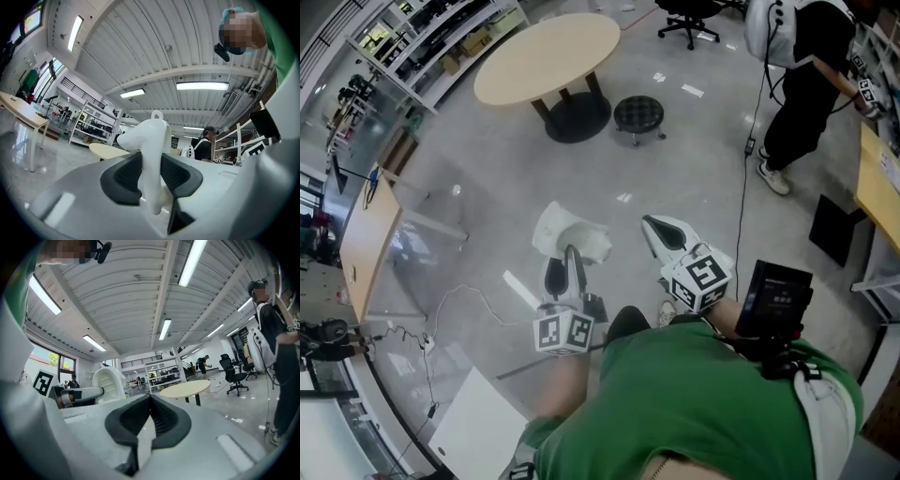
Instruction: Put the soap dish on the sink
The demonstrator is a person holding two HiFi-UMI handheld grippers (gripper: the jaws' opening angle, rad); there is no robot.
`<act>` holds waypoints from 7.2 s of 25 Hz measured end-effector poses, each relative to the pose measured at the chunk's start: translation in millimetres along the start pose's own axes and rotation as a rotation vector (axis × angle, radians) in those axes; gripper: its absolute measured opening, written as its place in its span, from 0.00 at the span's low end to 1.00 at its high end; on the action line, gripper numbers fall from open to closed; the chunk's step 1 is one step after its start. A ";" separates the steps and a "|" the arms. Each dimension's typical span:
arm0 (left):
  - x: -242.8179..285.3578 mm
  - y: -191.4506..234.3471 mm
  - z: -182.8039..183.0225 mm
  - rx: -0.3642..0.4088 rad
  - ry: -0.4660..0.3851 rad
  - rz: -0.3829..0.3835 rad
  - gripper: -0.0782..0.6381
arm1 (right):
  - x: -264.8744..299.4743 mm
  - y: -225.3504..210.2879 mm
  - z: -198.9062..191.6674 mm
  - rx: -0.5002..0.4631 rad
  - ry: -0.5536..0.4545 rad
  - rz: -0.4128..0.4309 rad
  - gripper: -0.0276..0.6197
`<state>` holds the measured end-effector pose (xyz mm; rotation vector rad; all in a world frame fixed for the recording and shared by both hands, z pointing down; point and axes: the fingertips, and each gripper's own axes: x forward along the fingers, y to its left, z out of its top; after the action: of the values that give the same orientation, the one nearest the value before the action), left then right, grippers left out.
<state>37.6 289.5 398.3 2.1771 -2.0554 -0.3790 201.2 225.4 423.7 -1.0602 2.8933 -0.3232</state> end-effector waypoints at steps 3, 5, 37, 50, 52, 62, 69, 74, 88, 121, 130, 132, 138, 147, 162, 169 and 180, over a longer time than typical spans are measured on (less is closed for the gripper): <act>8.7 2.3 2.1 0.015 0.003 0.008 0.29 | 9.5 -2.0 1.5 0.009 -0.007 0.019 0.05; 18.1 4.7 0.7 0.019 0.005 0.014 0.29 | 18.3 -7.4 2.0 0.016 -0.010 0.026 0.05; 200.6 177.8 7.4 -0.067 0.008 -0.080 0.29 | 269.5 -31.3 10.7 -0.043 0.025 -0.029 0.05; 277.2 213.0 -8.1 -0.065 0.035 -0.066 0.29 | 346.5 -73.7 11.4 -0.036 0.034 -0.010 0.05; 302.5 209.0 -8.8 -0.063 0.034 -0.069 0.29 | 360.7 -94.5 20.0 -0.038 0.029 -0.006 0.05; 425.8 185.2 -20.8 -0.048 0.030 -0.061 0.29 | 416.7 -200.9 47.3 -0.025 0.022 0.017 0.05; 437.0 185.0 -32.1 -0.050 0.027 -0.030 0.29 | 420.6 -219.4 41.0 -0.034 0.036 0.039 0.05; 432.7 192.1 -17.2 -0.039 0.033 -0.010 0.29 | 427.7 -211.3 48.4 -0.025 0.042 0.052 0.05; 536.2 240.1 -34.9 -0.038 0.058 -0.027 0.29 | 526.1 -267.2 40.7 -0.008 0.050 0.036 0.05; 637.3 383.6 -13.2 -0.098 0.065 -0.107 0.29 | 697.3 -260.2 41.7 -0.045 0.073 -0.065 0.05; 700.4 390.3 -15.5 -0.084 0.068 -0.088 0.29 | 744.6 -307.3 56.0 -0.048 0.068 -0.039 0.05; 716.3 391.0 -17.2 -0.085 0.070 -0.085 0.29 | 755.4 -319.8 60.3 -0.048 0.067 -0.036 0.05; 759.9 395.1 -27.1 -0.083 0.082 -0.067 0.29 | 786.1 -354.3 63.5 -0.036 0.071 -0.020 0.05; 811.5 401.6 -32.4 -0.057 0.107 0.013 0.29 | 831.2 -398.8 64.7 -0.006 0.074 0.044 0.05; 884.8 421.1 -52.8 -0.045 0.141 0.034 0.29 | 883.7 -466.8 60.4 0.013 0.125 0.011 0.05; 911.0 441.9 -62.6 -0.072 0.164 0.003 0.29 | 904.0 -481.9 63.7 -0.012 0.120 -0.048 0.05; 939.0 467.5 -104.4 -0.102 0.294 -0.027 0.29 | 920.6 -494.7 41.9 -0.007 0.230 -0.100 0.05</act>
<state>-343.4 -684.5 529.2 2.0614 -1.8121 -0.1507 -184.7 -742.5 515.0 -1.2499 3.0465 -0.4701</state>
